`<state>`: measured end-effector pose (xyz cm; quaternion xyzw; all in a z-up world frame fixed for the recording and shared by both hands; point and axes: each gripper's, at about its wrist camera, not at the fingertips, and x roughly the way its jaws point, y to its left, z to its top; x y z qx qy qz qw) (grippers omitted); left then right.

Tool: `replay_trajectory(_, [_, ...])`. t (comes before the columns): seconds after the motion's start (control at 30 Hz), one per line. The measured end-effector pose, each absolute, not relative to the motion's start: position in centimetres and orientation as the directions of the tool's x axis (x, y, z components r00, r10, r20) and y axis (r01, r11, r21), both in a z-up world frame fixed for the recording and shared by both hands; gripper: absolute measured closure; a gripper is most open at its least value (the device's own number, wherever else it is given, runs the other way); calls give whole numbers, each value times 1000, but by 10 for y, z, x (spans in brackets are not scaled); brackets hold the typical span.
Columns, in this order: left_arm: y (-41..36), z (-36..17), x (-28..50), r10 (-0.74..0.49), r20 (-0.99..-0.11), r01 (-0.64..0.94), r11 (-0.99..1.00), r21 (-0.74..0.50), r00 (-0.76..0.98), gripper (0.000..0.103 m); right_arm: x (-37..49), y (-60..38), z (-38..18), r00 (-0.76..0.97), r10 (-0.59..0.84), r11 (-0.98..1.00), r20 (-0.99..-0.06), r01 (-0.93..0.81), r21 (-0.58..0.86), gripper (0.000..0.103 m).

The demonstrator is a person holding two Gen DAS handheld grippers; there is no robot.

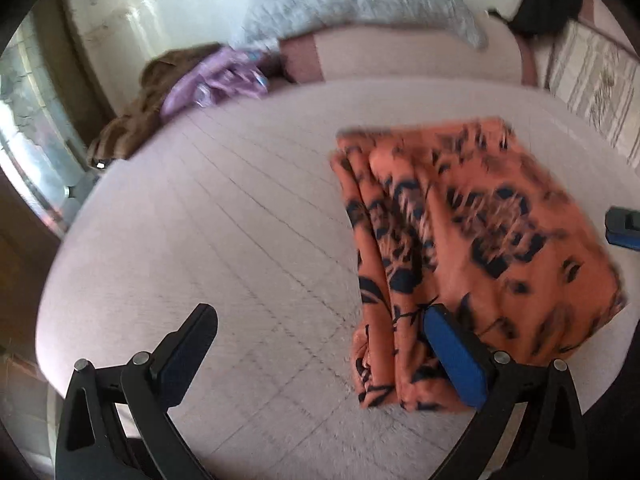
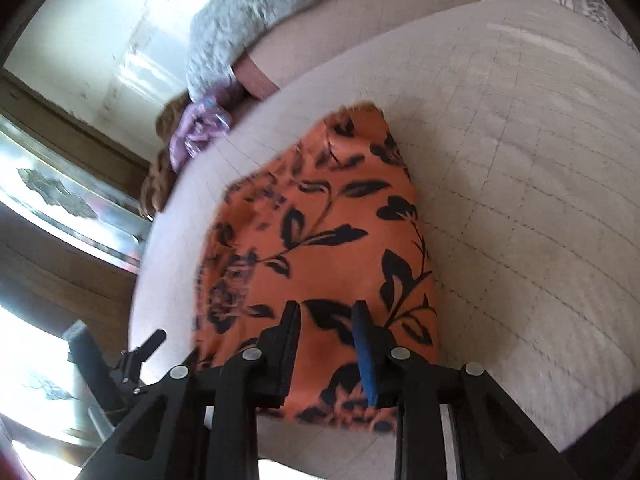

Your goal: Fold small clothes

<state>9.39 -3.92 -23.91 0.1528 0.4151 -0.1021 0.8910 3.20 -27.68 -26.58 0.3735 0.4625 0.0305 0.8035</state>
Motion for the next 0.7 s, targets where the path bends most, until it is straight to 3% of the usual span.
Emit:
replay_trajectory(0.23, [-45, -171, 63, -6, -682, 218, 950, 224, 731, 0, -7, -268, -190, 690, 246, 835, -681, 206, 510, 70])
replay_trajectory(0.3, [-47, -153, 60, 0, -651, 191, 956, 222, 759, 0, -21, -266, -173, 708, 199, 867, -678, 195, 458, 63])
replay_trajectory(0.33, [-47, -146, 56, -3, -639, 184, 959, 217, 769, 0, -27, -262, -164, 719, 175, 885, -673, 185, 428, 52])
replay_trajectory(0.37, [-46, -136, 51, -3, -622, 171, 963, 210, 783, 0, -32, -260, -159, 727, 162, 893, -667, 180, 413, 46])
replay_trajectory(0.7, [-42, -93, 31, -16, -535, 142, 971, 194, 845, 0, -66, -239, -125, 778, 76, 946, -624, 143, 293, 46])
